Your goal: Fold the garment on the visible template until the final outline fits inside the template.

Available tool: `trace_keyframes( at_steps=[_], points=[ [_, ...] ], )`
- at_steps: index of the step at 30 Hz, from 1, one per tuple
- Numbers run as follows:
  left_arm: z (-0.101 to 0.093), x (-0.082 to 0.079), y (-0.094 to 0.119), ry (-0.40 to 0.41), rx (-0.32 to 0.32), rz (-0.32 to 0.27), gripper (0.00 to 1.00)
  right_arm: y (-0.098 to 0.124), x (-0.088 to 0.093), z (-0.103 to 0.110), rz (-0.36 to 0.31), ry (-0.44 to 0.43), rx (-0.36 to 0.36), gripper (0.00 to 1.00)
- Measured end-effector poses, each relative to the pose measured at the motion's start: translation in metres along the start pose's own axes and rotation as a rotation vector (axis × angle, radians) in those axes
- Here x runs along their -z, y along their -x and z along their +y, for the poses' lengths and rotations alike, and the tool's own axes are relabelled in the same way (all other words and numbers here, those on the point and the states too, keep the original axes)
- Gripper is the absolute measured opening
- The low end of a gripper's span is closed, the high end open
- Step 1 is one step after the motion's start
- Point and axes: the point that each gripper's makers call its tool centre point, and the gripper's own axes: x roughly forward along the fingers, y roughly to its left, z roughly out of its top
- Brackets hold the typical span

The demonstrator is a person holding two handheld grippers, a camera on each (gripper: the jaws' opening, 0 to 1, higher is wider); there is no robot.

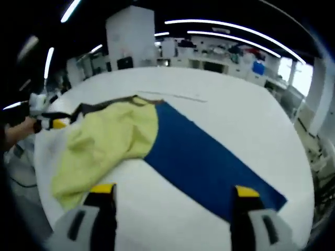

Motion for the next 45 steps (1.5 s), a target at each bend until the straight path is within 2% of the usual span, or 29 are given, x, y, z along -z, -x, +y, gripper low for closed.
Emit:
trace_keyframes(
  at_steps=[3,4,8,14,17,20,26,31,35,45],
  points=[
    [-0.018,0.002,0.003,-0.018,0.025,-0.007,0.70,0.002,0.003,0.023,0.001,0.015,-0.036,0.90],
    [-0.019,0.004,0.004,-0.019,0.033,-0.006,0.70,0.002,0.003,0.033,-0.004,0.024,-0.060,0.89],
    [-0.037,0.015,0.006,-0.041,0.064,0.019,0.69,0.003,0.010,0.062,0.004,0.054,-0.111,0.85],
    [-0.062,0.028,0.008,-0.050,0.099,0.030,0.64,0.005,0.018,0.089,0.006,0.053,-0.154,0.82],
    [-0.072,0.033,0.008,-0.067,0.100,0.039,0.61,0.007,0.024,0.102,0.008,0.062,-0.169,0.80],
    [-0.077,0.036,0.009,-0.049,0.094,0.026,0.56,0.005,0.031,0.113,0.010,0.069,-0.178,0.76],
    [-0.089,0.045,0.008,-0.039,0.090,0.037,0.47,0.005,0.038,0.137,-0.002,0.089,-0.207,0.63],
    [-0.089,0.046,0.009,-0.031,0.074,0.028,0.39,0.003,0.044,0.152,-0.003,0.167,-0.189,0.47],
    [-0.098,0.048,0.008,-0.033,0.085,0.029,0.35,0.001,0.051,0.164,0.012,0.200,-0.195,0.37],
    [-0.113,0.059,0.004,-0.066,0.101,0.077,0.25,-0.003,0.058,0.176,0.028,0.209,-0.198,0.16]
  ],
)
